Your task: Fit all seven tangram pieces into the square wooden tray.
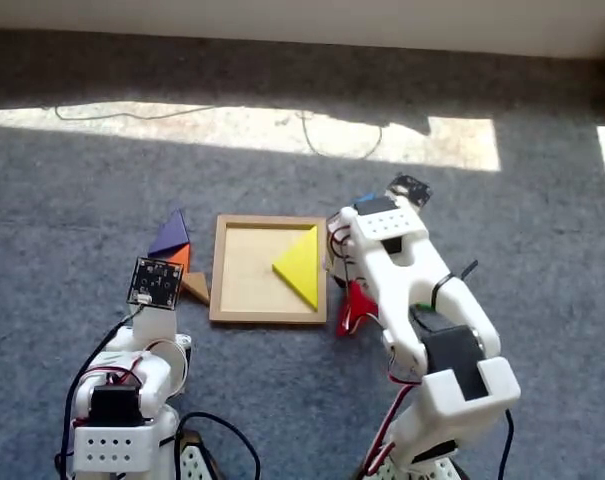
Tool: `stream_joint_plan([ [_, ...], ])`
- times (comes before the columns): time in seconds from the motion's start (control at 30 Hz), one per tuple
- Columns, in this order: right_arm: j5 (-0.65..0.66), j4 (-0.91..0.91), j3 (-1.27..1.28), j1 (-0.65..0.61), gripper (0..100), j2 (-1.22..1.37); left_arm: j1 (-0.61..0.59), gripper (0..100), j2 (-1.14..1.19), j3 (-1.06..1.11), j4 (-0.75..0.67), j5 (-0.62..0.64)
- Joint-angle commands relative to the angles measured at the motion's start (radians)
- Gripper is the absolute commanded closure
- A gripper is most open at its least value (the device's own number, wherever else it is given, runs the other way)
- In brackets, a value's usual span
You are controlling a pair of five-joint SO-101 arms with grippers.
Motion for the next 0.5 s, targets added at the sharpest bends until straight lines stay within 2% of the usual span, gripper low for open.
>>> stream_joint_plan([
  [0.0,0.077,0.007,-0.047,0.016,81.0,-0.151,0.004,99,-0.007,0.021,0.003,-0.005],
  [0.23,0.239,0.007,-0.048,0.005,81.0,-0.239,0.004,99,-0.007,0.021,0.003,-0.005],
  [0.47,0.445,0.007,-0.051,-0.090,81.0,-0.243,0.004,99,-0.007,0.021,0.003,-0.005],
])
